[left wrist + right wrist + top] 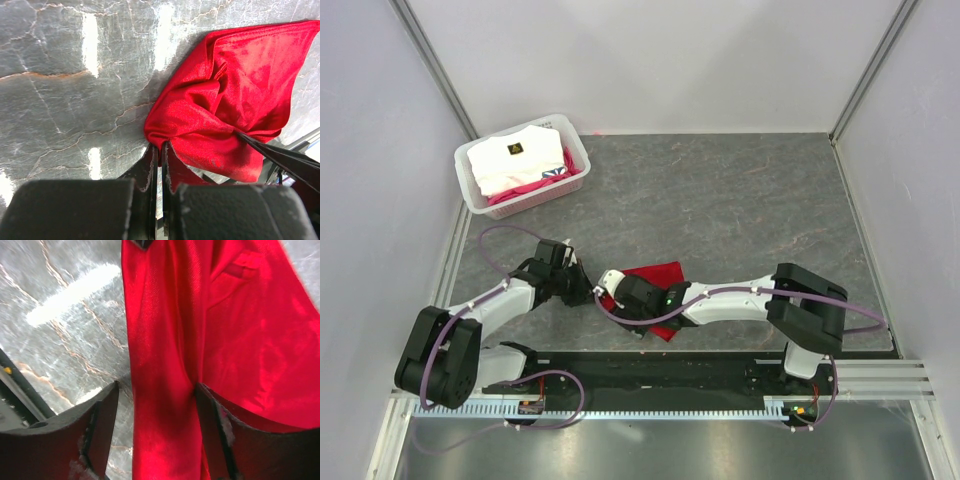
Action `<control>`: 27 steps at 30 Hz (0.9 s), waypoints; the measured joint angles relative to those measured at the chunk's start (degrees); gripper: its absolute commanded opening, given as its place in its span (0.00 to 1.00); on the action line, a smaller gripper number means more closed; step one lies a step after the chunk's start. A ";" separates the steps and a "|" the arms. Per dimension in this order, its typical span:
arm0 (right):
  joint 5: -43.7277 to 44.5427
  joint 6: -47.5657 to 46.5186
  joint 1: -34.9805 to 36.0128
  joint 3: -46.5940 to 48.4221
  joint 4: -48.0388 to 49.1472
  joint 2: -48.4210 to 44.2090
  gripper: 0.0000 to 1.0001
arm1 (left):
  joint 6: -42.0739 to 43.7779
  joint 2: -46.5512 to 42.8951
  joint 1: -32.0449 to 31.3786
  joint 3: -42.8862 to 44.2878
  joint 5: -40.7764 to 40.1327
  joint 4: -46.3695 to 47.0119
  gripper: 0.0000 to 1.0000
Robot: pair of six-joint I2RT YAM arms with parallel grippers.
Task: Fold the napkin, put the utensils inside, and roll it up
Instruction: Roll the napkin with the utensil
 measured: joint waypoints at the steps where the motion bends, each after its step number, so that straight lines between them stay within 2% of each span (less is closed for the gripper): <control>1: -0.24 0.00 -0.26 0.00 0.26 0.61 0.58 | 0.00 -0.09 0.00 0.00 0.02 -0.07 0.02; 3: -1.53 -0.42 -0.81 0.02 0.83 0.83 0.50 | 0.24 -0.33 0.00 0.00 0.04 -0.22 0.13; 4: -2.12 -0.59 -1.38 0.02 1.05 0.92 0.41 | 0.42 -0.52 0.00 0.00 0.04 -0.31 0.22; 5: -3.32 -0.74 -2.23 0.02 1.18 0.92 0.38 | 0.68 -0.81 0.00 0.00 0.04 -0.33 0.44; 8: -8.46 -0.68 -5.27 0.00 2.29 0.94 0.27 | 1.64 -2.16 0.04 0.00 0.09 -0.35 0.69; 11: -16.11 -0.13 -8.68 -0.59 4.20 1.05 0.22 | 1.79 -4.26 0.09 0.00 0.07 -0.55 0.74; 14: -25.90 0.35 -11.98 -2.19 7.19 1.22 0.20 | 1.79 -7.50 0.07 0.00 -0.96 -0.94 0.76; 22: -50.12 0.79 -19.02 -5.03 10.95 4.26 0.17 | 1.81 -12.52 0.07 -2.01 -3.28 -1.53 0.77; 27: -60.30 1.84 -22.80 -5.62 13.16 7.63 0.15 | 1.84 -11.10 0.07 -3.67 -2.75 -1.31 0.75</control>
